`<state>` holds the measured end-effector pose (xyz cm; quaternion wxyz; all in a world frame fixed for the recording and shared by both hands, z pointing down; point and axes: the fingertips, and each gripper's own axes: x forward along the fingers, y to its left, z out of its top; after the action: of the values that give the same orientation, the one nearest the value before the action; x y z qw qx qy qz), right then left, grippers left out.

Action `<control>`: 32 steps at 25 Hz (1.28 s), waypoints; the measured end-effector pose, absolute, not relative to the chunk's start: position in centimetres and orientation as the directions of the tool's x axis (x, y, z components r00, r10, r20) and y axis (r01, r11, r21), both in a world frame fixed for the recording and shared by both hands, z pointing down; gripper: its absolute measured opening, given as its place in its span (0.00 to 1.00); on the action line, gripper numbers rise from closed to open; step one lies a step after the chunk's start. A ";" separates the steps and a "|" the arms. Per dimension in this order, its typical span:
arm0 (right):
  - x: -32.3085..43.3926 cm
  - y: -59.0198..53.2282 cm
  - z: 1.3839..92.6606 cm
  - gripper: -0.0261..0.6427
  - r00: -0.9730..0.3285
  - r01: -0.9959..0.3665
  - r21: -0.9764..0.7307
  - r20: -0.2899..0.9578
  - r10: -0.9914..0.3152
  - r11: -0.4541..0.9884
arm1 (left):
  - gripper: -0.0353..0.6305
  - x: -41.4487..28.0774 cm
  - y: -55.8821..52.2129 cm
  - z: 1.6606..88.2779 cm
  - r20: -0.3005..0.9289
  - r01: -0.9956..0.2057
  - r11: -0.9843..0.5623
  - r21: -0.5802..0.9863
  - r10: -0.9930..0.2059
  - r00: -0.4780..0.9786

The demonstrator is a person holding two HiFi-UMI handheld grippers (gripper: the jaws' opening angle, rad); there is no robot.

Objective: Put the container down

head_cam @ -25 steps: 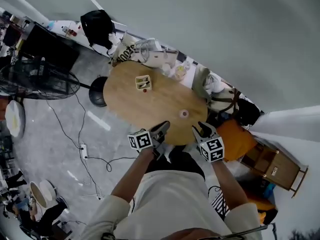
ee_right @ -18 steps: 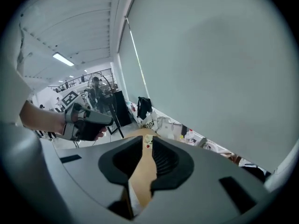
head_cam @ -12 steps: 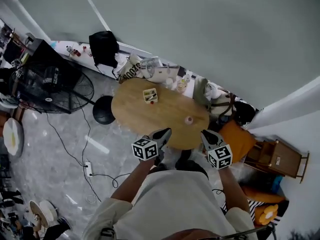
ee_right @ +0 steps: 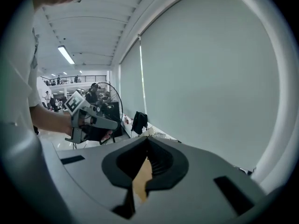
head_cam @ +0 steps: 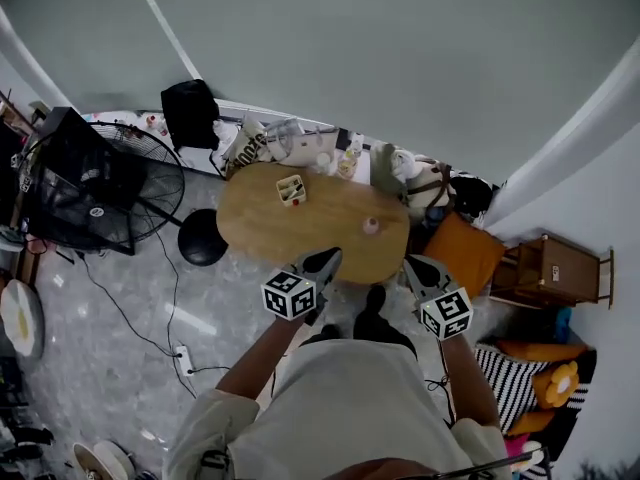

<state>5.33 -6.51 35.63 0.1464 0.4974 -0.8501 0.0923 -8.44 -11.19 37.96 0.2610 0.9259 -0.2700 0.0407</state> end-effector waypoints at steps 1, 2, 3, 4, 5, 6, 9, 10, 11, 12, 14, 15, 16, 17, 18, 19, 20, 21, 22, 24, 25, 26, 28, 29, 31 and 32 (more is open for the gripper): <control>5.5 -5.7 35.4 0.04 -0.449 -0.880 -0.011 0.340 -0.826 0.474 | 0.09 -8.4 -10.7 37.7 0.210 -0.514 -0.724 0.460 -0.473 0.855; 5.8 -4.9 35.3 0.04 -0.437 -0.887 -0.010 0.341 -0.833 0.461 | 0.09 -8.4 -10.1 37.5 0.205 -0.507 -0.728 0.461 -0.468 0.859; 6.2 -4.0 35.2 0.04 -0.425 -0.893 -0.008 0.342 -0.838 0.449 | 0.09 -8.3 -9.4 37.2 0.200 -0.501 -0.732 0.462 -0.464 0.863; 6.6 -3.2 35.0 0.04 -0.414 -0.898 -0.004 0.343 -0.843 0.439 | 0.09 -8.1 -8.6 36.9 0.196 -0.496 -0.735 0.462 -0.461 0.865; 7.0 -2.4 34.8 0.04 -0.405 -0.902 0.001 0.341 -0.848 0.431 | 0.09 -7.9 -7.9 36.7 0.194 -0.493 -0.740 0.458 -0.458 0.868; 7.4 -1.6 34.6 0.04 -0.398 -0.905 0.006 0.338 -0.853 0.425 | 0.09 -7.7 -7.1 36.4 0.193 -0.491 -0.745 0.452 -0.455 0.869; 8.7 0.1 34.0 0.05 -0.393 -0.907 0.017 0.322 -0.861 0.421 | 0.09 -6.7 -5.4 35.8 0.193 -0.492 -0.755 0.434 -0.456 0.869; 9.2 0.5 33.9 0.05 -0.395 -0.906 0.022 0.318 -0.862 0.423 | 0.09 -6.4 -4.9 35.7 0.192 -0.495 -0.756 0.429 -0.459 0.868; 9.7 0.8 33.8 0.05 -0.397 -0.904 0.028 0.315 -0.862 0.426 | 0.09 -6.1 -4.6 35.5 0.189 -0.497 -0.756 0.426 -0.463 0.866; 10.1 1.1 33.8 0.05 -0.398 -0.903 0.034 0.313 -0.862 0.429 | 0.09 -5.8 -4.2 35.2 0.186 -0.499 -0.755 0.424 -0.467 0.864; 11.0 1.6 33.6 0.05 -0.399 -0.902 0.039 0.309 -0.863 0.430 | 0.09 -5.2 -3.5 34.6 0.180 -0.503 -0.756 0.419 -0.474 0.862; 11.5 1.9 33.5 0.05 -0.400 -0.902 0.034 0.307 -0.864 0.430 | 0.09 -4.9 -3.0 34.4 0.180 -0.506 -0.756 0.415 -0.476 0.861; 11.9 2.4 33.4 0.05 -0.403 -0.902 0.028 0.304 -0.863 0.431 | 0.09 -4.4 -2.5 34.3 0.183 -0.508 -0.756 0.413 -0.477 0.860; 12.4 2.9 33.3 0.05 -0.408 -0.900 0.023 0.302 -0.861 0.435 | 0.09 -3.9 -1.9 34.1 0.184 -0.508 -0.756 0.412 -0.477 0.859; 12.9 3.4 33.1 0.04 -0.415 -0.897 0.023 0.299 -0.859 0.441 | 0.09 -3.3 -1.4 33.9 0.184 -0.508 -0.757 0.412 -0.477 0.860; 13.3 4.0 32.9 0.04 -0.421 -0.894 0.026 0.294 -0.858 0.447 | 0.09 -2.8 -0.8 33.7 0.182 -0.507 -0.758 0.411 -0.476 0.860; 13.8 4.4 32.6 0.04 -0.426 -0.891 0.030 0.288 -0.858 0.452 | 0.09 -2.3 -0.4 33.4 0.179 -0.506 -0.760 0.409 -0.477 0.861; 14.2 4.7 32.4 0.04 -0.430 -0.889 0.032 0.281 -0.858 0.456 | 0.09 -1.8 -0.1 33.3 0.176 -0.506 -0.761 0.406 -0.478 0.860; 14.6 5.0 32.3 0.04 -0.434 -0.888 0.031 0.276 -0.858 0.459 | 0.09 -1.4 0.1 33.2 0.174 -0.508 -0.761 0.403 -0.481 0.859; 15.3 5.3 32.2 0.04 -0.441 -0.885 0.026 0.271 -0.856 0.465 | 0.09 -0.7 0.4 33.2 0.174 -0.515 -0.756 0.404 -0.489 0.854; 15.5 5.5 32.2 0.04 -0.444 -0.884 0.025 0.271 -0.854 0.467 | 0.09 -0.5 0.5 33.2 0.176 -0.519 -0.752 0.407 -0.493 0.852; 15.7 5.6 32.2 0.04 -0.447 -0.882 0.025 0.271 -0.853 0.470 | 0.09 -0.3 0.6 33.4 0.177 -0.522 -0.748 0.410 -0.496 0.850; 15.9 5.9 32.2 0.04 -0.453 -0.879 0.027 0.269 -0.850 0.477 | 0.09 0.0 0.9 33.5 0.179 -0.525 -0.745 0.411 -0.498 0.848; 16.0 6.0 32.2 0.04 -0.457 -0.876 0.029 0.269 -0.848 0.481 | 0.09 0.1 1.0 33.5 0.179 -0.526 -0.745 0.409 -0.500 0.847; 16.2 6.1 32.1 0.04 -0.463 -0.872 0.034 0.270 -0.844 0.489 | 0.09 0.3 1.1 33.4 0.177 -0.532 -0.744 0.405 -0.507 0.844; 16.4 6.1 32.1 0.04 -0.465 -0.870 0.036 0.270 -0.843 0.492 | 0.09 0.5 1.2 33.3 0.174 -0.535 -0.742 0.405 -0.511 0.842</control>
<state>16.35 6.15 32.11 0.1266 0.5013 -0.8543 0.0535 0.47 1.15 33.31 0.2247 0.9329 -0.2802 0.0260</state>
